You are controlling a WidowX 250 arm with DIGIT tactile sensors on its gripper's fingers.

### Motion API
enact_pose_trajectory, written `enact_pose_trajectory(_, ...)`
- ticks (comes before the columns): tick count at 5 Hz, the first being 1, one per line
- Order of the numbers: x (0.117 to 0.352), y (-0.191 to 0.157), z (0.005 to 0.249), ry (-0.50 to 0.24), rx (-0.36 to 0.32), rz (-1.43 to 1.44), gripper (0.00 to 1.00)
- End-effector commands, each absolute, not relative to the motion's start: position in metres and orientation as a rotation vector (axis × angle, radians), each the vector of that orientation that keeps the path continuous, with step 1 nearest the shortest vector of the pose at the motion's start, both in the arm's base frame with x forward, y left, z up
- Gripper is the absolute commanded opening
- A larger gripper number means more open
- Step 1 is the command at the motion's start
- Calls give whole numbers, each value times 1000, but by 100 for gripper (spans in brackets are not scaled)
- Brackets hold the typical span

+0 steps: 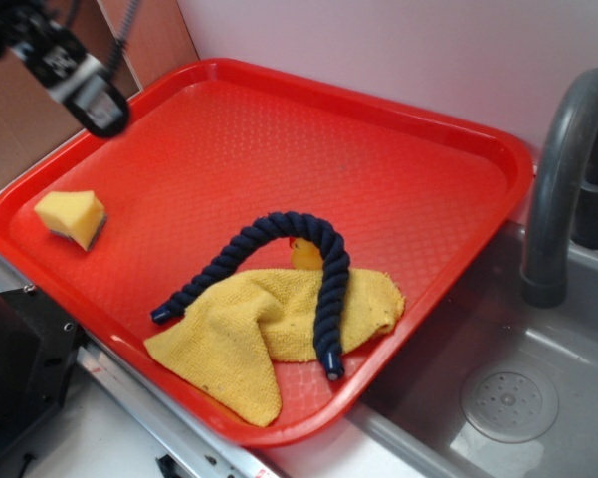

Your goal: Grab the blue rope.

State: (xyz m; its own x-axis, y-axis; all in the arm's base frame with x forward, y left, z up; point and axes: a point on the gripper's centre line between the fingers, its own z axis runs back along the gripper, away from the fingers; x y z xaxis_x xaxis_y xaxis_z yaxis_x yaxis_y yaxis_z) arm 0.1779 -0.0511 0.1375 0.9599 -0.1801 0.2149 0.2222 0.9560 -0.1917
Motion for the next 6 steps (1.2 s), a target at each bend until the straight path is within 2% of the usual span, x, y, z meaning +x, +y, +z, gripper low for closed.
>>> enact_pose_trajectory(1,203,-87,93,-130,-187,-341,100)
enact_pose_trajectory(2,205,-101,65,-51,-186,-427,100)
enact_pose_trajectory(3,206,-104,56,-7,-196,-472,100)
enact_pose_trajectory(4,207,-108,49,39,-136,-481,100)
enact_pose_trajectory(5,207,-107,48,37,-120,-444,0)
enact_pose_trajectory(6,208,-106,47,41,-126,-419,0)
